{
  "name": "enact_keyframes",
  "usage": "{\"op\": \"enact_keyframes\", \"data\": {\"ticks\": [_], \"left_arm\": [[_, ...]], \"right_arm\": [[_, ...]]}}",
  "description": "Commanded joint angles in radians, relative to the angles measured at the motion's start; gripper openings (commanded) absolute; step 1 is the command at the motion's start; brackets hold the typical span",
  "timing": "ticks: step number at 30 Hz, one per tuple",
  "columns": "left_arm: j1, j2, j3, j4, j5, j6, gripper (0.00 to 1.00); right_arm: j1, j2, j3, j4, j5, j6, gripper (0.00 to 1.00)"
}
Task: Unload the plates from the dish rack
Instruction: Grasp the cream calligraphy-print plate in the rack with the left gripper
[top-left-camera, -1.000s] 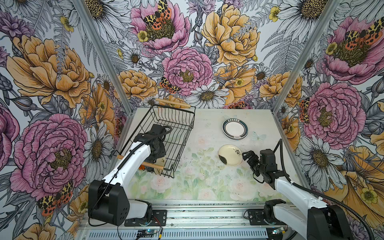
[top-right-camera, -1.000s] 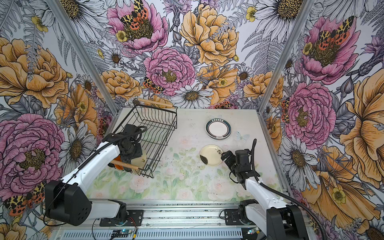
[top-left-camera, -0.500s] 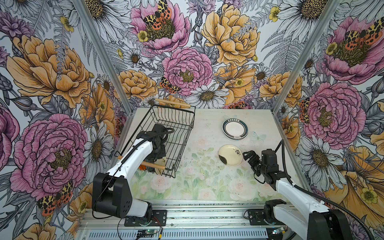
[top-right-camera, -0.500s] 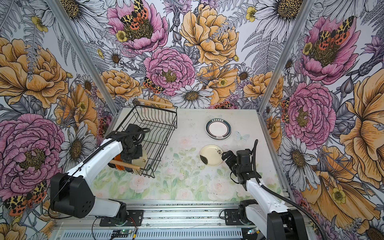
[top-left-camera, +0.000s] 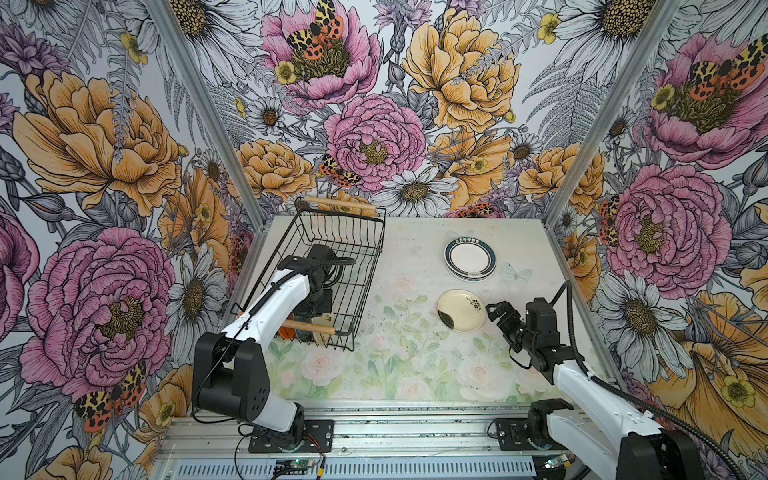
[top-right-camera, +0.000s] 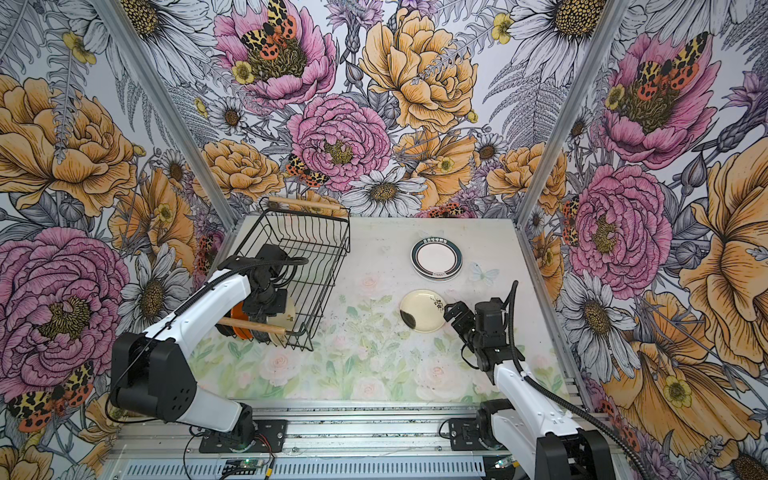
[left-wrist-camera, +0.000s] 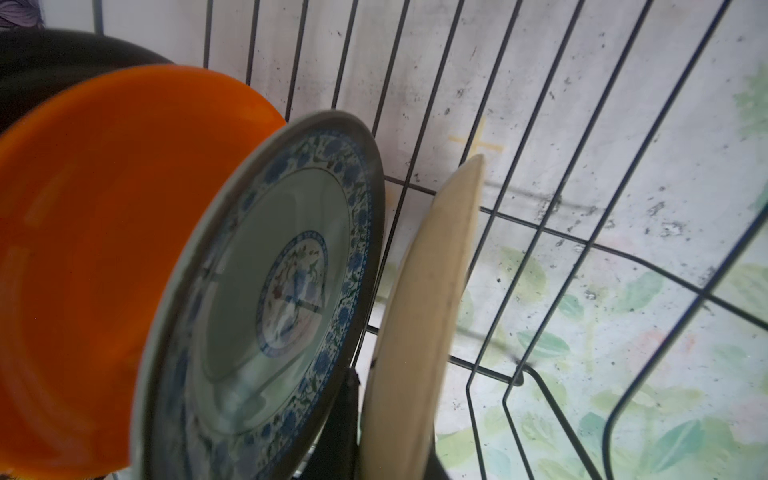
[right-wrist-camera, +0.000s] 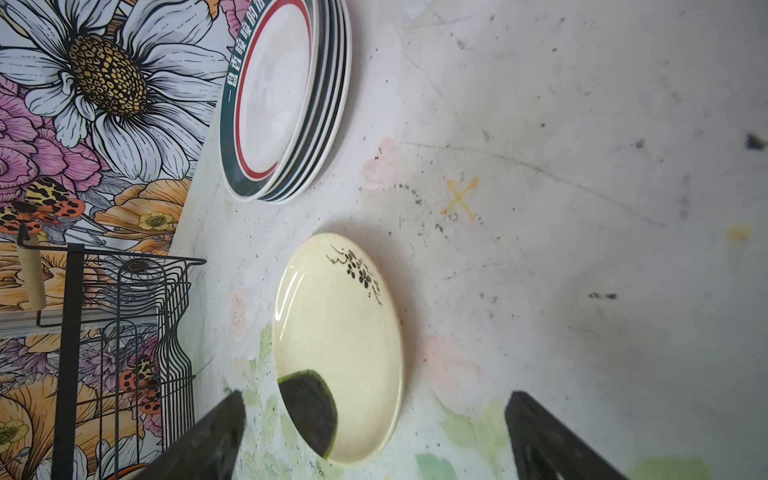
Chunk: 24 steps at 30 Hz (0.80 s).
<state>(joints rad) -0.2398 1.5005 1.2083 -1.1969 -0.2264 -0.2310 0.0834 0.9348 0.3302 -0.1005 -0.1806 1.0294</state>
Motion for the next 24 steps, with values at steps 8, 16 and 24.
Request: {"op": "enact_keyframes", "data": {"ticks": [8, 16, 24], "left_arm": [[0.01, 0.022, 0.0, 0.022, 0.052, -0.033, 0.04], [0.004, -0.01, 0.018, 0.005, 0.058, -0.041, 0.0], [-0.012, -0.038, 0.062, -0.041, 0.029, -0.049, 0.0]], "right_arm": [[-0.009, -0.029, -0.003, 0.001, -0.018, -0.012, 0.99], [-0.01, -0.028, -0.002, 0.002, -0.024, -0.018, 0.99], [-0.012, -0.003, 0.019, 0.002, -0.035, -0.044, 0.99]]}}
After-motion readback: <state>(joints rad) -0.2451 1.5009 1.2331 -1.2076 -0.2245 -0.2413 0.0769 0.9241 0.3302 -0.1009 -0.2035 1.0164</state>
